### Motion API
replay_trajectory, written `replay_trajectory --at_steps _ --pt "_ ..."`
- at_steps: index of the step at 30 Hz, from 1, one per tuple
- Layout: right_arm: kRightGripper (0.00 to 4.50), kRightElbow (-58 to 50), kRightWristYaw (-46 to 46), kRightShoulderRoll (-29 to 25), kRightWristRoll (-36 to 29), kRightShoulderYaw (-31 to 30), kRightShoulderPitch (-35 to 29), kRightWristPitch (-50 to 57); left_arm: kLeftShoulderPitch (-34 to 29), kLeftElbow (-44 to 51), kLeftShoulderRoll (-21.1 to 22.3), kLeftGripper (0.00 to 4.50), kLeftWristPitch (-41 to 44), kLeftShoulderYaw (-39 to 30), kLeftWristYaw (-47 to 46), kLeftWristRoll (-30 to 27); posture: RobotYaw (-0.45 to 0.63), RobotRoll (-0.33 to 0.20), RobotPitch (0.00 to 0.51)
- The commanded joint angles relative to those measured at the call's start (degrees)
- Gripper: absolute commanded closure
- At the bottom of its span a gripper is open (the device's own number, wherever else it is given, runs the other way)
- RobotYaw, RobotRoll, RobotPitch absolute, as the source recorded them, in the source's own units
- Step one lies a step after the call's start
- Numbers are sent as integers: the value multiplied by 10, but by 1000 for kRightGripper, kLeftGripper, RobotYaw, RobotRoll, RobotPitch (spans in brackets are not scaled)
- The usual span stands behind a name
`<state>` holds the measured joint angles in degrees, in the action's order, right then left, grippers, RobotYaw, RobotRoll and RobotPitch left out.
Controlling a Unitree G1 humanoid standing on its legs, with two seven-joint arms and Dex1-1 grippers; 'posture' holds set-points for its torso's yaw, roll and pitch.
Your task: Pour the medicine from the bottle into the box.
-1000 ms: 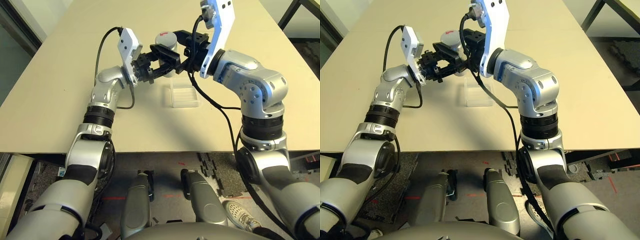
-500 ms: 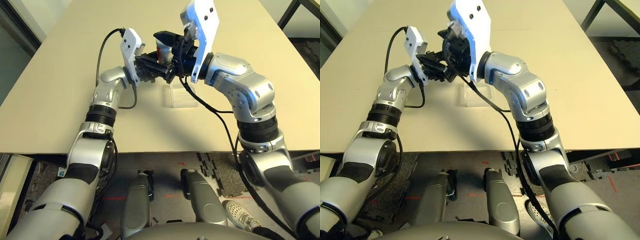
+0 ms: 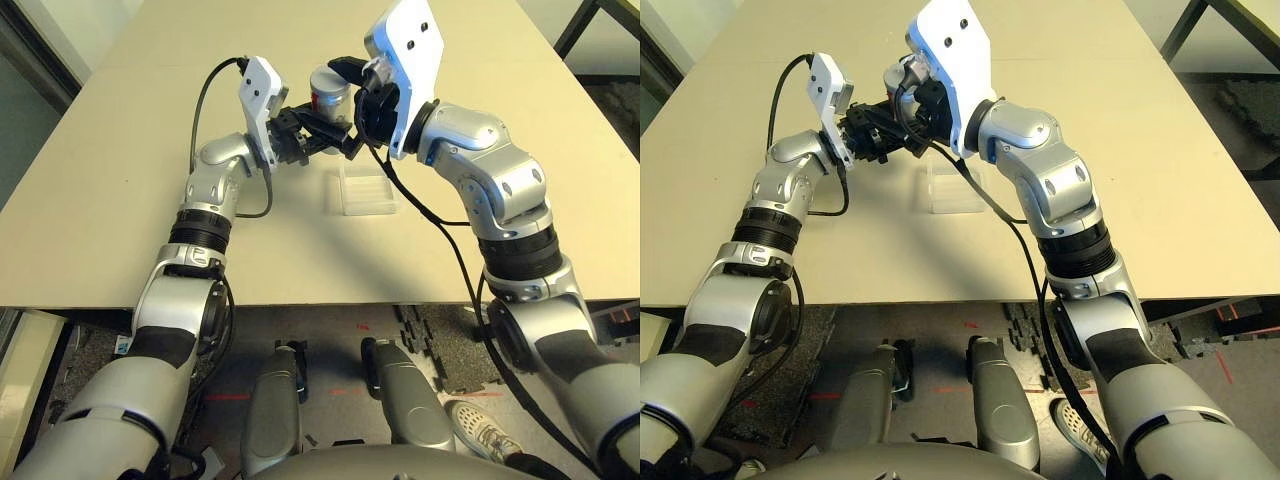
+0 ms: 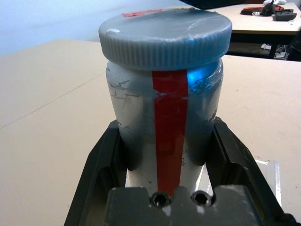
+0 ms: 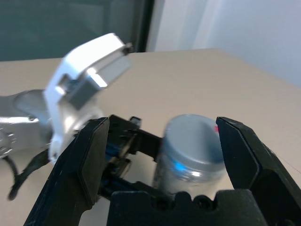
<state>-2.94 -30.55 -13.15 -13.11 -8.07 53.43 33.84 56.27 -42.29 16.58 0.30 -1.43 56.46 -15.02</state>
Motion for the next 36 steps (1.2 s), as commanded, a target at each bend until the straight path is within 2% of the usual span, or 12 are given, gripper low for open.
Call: replay_trajectory --at_steps 1,11,16,22,27,36 --pt "0 16 20 7 3 20 16 -10 -9 6 0 2021 3 1 2 3 -201 0 168" --pt "0 54 36 7 7 34 20 -31 -17 26 3 2021 17 0 4 -1 -196 0 171" --pt "0 33 19 14 -19 32 12 -4 -19 35 8 2021 23 -1 7 -3 -187 0 177" --pt "0 35 13 11 -15 28 9 -2 -17 51 14 2021 32 2 22 -6 -186 0 179" --pt "0 36 5 1 -19 32 9 1 -18 68 33 2021 43 10 74 -13 -185 0 183" --pt "0 6 -39 -39 -64 49 7 51 -12 77 61 2021 71 15 163 -26 -187 0 186"
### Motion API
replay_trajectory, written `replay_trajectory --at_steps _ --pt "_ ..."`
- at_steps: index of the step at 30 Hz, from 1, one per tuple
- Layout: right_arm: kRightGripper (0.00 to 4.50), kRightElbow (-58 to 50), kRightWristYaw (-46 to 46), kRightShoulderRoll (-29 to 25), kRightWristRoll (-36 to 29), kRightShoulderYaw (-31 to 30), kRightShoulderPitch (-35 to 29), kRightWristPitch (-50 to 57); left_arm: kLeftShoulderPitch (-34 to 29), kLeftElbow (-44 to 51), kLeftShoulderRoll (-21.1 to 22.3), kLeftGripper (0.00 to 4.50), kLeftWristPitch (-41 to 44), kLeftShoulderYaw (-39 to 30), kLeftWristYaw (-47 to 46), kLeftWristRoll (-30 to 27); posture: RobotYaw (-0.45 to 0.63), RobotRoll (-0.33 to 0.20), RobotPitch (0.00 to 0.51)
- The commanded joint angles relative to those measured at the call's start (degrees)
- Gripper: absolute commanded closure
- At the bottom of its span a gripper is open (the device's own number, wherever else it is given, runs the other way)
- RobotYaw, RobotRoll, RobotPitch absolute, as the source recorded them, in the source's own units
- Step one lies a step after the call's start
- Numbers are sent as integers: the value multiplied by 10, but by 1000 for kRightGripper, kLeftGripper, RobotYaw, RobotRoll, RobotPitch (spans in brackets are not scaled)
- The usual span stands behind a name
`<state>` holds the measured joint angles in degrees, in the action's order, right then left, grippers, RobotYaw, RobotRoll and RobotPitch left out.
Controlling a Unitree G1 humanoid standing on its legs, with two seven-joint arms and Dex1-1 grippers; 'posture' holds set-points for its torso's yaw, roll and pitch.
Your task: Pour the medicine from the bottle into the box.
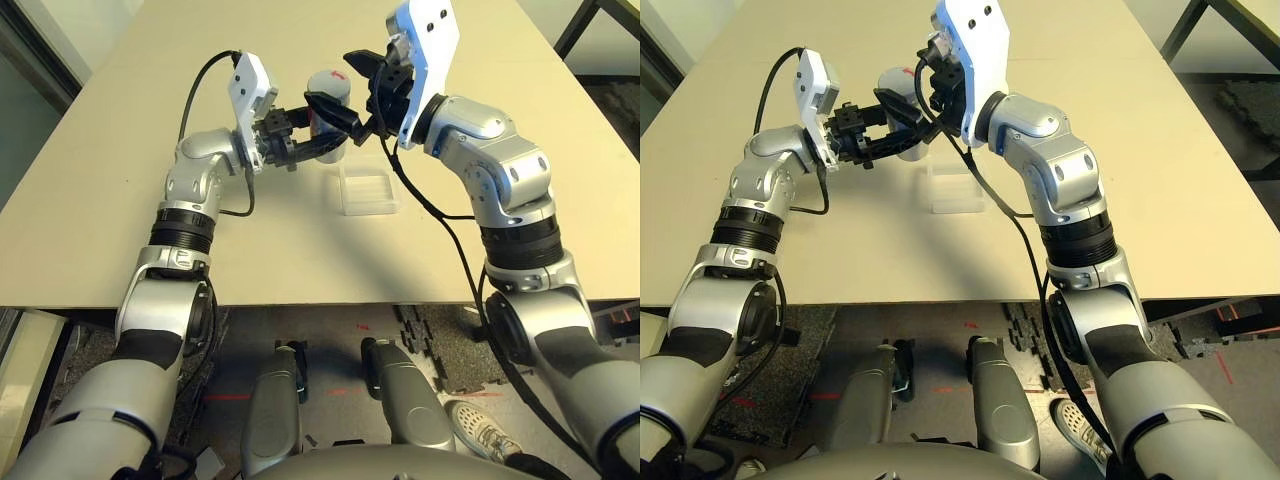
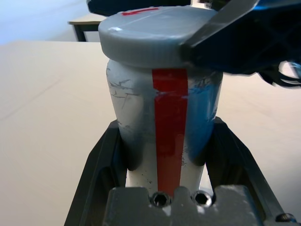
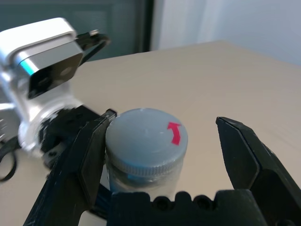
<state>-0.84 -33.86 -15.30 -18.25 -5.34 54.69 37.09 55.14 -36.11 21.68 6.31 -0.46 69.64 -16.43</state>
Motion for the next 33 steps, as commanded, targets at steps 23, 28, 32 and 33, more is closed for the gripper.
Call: replay_trajectory --at_steps 23,28,32,33 --pt "0 -138 -9 -166 -170 153 -99 180 -9 43 6 2022 38 5 35 -20 -207 0 187" --pt "0 -157 12 -117 -183 120 -72 184 2 22 0 2022 26 8 39 -16 -216 0 186" --pt "0 -152 11 -95 -185 98 -52 182 8 12 -5 2022 20 11 44 -15 -217 0 186" --pt "0 -147 5 -92 -182 89 -46 177 9 11 -7 2022 19 14 46 -14 -216 0 185"
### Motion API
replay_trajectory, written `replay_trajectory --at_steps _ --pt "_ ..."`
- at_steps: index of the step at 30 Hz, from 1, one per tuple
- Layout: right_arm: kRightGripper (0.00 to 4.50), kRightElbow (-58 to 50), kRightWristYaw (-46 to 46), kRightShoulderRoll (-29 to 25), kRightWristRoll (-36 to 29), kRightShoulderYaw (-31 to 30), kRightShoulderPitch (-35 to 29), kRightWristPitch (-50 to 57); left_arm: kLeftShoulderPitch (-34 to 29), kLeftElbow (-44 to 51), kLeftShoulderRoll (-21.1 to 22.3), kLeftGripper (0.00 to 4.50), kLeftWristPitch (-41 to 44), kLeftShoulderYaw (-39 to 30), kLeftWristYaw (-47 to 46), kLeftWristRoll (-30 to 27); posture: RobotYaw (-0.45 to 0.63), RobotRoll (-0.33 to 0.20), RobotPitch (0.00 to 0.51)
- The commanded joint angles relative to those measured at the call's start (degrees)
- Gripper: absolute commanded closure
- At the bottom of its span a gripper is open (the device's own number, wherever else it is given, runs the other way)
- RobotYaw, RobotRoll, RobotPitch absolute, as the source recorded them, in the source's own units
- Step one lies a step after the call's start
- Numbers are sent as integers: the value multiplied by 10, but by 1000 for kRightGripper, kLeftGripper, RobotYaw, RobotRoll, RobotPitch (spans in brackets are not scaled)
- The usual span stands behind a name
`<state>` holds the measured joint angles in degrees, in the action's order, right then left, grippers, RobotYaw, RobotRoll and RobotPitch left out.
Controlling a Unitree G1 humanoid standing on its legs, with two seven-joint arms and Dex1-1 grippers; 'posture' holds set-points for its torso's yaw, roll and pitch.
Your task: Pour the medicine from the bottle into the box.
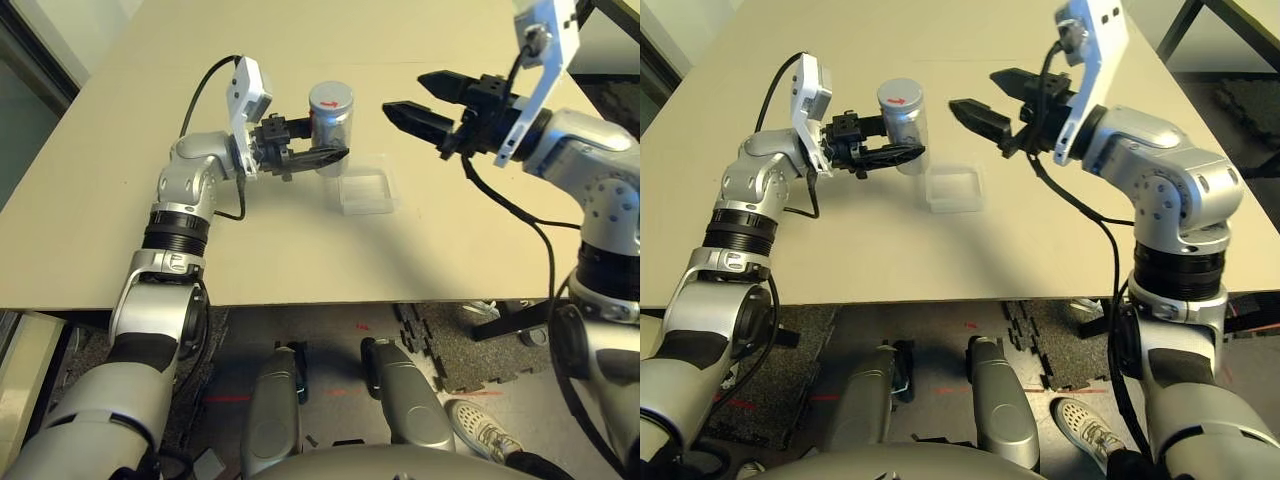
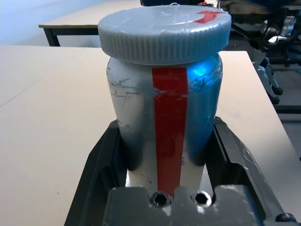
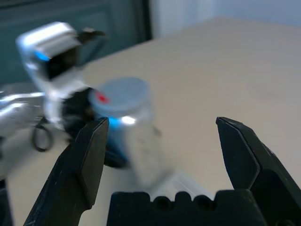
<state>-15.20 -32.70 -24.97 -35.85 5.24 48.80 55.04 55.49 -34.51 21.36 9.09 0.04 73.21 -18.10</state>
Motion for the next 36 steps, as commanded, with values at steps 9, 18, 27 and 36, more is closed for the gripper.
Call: replay_trajectory --at_steps 9,18,27,36 --pt "0 33 -33 13 16 -59 35 -38 3 -1 -10 2023 -11 15 13 3 -208 0 183" --pt "0 65 -50 20 38 -79 53 -65 -3 17 -18 2023 -2 20 11 0 -212 0 180" --pt "1918 64 -54 25 48 -85 54 -66 -4 24 -23 2023 3 22 10 1 -215 0 182" --pt "1918 79 -22 44 20 -47 88 -17 -13 32 -23 2023 3 26 11 5 -214 0 186"
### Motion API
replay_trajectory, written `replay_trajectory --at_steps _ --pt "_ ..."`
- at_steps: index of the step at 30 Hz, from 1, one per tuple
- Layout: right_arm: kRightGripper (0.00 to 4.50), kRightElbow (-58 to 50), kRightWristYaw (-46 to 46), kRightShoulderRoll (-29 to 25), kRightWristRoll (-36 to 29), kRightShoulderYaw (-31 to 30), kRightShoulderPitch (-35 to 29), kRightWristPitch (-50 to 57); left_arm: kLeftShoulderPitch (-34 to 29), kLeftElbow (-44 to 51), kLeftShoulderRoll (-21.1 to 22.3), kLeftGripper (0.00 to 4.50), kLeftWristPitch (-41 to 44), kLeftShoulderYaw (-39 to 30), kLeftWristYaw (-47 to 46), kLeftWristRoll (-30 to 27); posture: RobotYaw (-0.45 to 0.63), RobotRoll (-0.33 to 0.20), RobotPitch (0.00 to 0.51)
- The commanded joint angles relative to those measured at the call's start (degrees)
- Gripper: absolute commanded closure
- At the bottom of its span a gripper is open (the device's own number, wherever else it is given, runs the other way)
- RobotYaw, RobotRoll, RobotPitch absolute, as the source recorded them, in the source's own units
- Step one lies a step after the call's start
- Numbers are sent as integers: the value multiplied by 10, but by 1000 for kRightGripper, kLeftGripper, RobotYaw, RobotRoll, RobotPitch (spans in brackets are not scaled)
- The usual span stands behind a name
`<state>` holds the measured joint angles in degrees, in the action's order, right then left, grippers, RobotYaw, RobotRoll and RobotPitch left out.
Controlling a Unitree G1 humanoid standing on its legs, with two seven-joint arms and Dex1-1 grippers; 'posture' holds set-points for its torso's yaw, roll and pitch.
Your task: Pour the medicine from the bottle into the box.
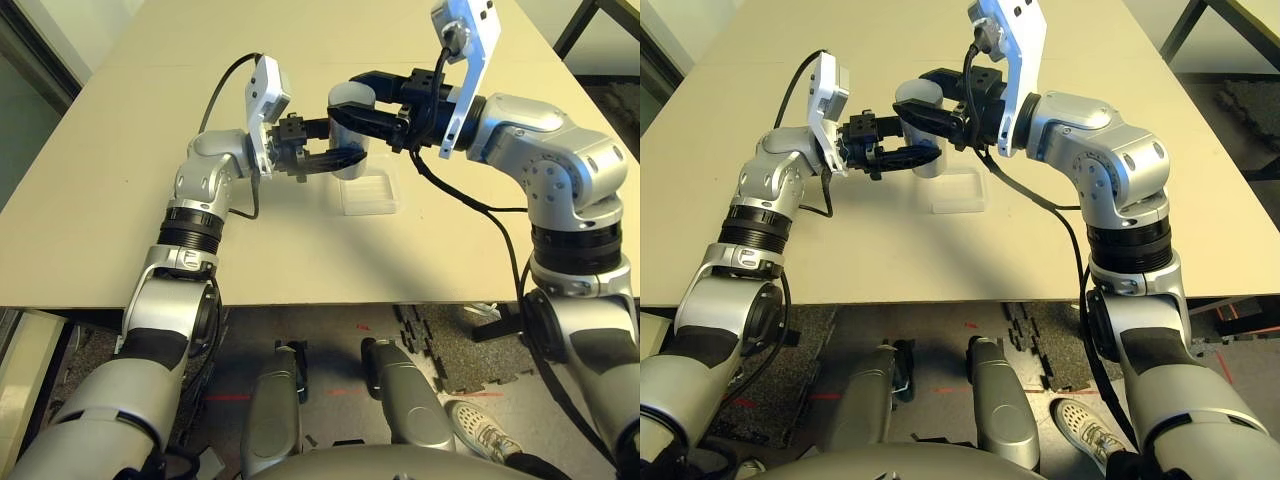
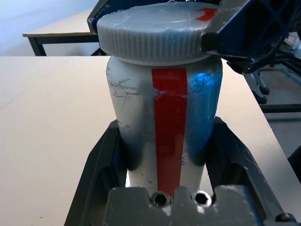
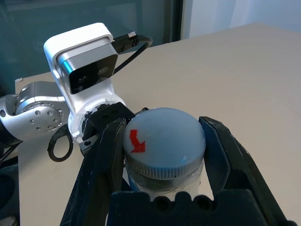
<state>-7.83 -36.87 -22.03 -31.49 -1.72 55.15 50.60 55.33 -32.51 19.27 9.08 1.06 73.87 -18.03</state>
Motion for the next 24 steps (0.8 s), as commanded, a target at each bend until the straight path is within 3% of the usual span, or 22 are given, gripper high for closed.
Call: replay_trajectory --at_steps 1,9,15,24 --pt "1918 14 36 21 -28 36 31 45 -12 13 -2 2023 3 16 4 5 -214 0 186" --pt "1918 113 186 70 -39 156 96 132 -12 11 -1 2023 1 17 -2 2 -209 0 189" --pt "1918 173 209 21 111 75 40 -56 19 -39 -14 2023 -49 -19 -100 14 -199 0 186" --pt "1918 275 247 64 215 51 -62 -283 34 -137 -43 2023 -171 -80 -344 52 -186 0 182"
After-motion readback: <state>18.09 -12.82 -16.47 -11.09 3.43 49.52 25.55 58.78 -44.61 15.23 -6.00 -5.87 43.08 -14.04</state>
